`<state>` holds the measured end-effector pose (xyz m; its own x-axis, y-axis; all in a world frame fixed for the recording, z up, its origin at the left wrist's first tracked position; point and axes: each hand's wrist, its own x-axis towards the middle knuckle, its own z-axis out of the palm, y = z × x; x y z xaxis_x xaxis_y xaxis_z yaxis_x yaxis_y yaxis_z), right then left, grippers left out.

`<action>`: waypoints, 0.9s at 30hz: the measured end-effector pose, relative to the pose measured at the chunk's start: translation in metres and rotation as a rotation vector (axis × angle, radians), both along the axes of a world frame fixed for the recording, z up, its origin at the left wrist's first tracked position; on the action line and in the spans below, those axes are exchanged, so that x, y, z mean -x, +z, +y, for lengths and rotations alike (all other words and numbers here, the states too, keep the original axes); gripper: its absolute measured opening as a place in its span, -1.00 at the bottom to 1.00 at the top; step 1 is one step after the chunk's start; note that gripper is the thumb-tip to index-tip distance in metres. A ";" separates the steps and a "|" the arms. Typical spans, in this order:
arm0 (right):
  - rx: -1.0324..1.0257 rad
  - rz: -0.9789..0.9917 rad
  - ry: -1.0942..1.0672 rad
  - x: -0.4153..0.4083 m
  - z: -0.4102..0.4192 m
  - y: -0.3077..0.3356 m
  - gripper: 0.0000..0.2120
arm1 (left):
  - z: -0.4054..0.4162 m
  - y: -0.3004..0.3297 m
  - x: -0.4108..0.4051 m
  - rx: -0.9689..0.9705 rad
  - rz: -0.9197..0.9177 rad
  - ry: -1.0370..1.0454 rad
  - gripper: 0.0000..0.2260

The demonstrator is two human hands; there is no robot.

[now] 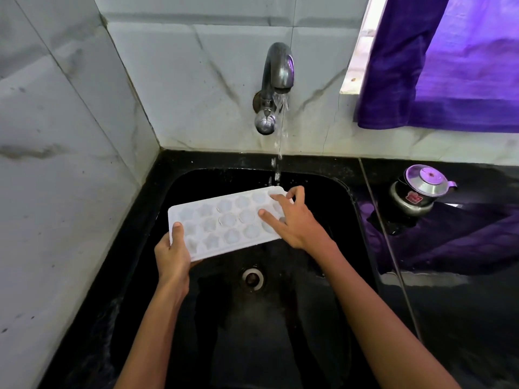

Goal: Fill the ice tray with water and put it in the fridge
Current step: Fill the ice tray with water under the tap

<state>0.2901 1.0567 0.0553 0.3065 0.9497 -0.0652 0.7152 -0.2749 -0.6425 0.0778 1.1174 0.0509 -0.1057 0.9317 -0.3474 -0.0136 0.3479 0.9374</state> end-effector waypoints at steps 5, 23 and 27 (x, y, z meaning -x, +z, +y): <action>-0.042 -0.120 -0.069 0.000 0.018 0.000 -0.49 | 0.001 0.004 0.001 -0.061 0.024 0.014 -0.75; 0.068 -0.469 -0.020 -0.016 0.032 0.013 -0.54 | 0.002 0.009 -0.009 -0.118 0.016 0.020 -0.74; 0.083 -0.531 -0.072 -0.017 0.028 0.018 -0.48 | 0.002 0.009 -0.005 -0.096 -0.006 0.018 -0.77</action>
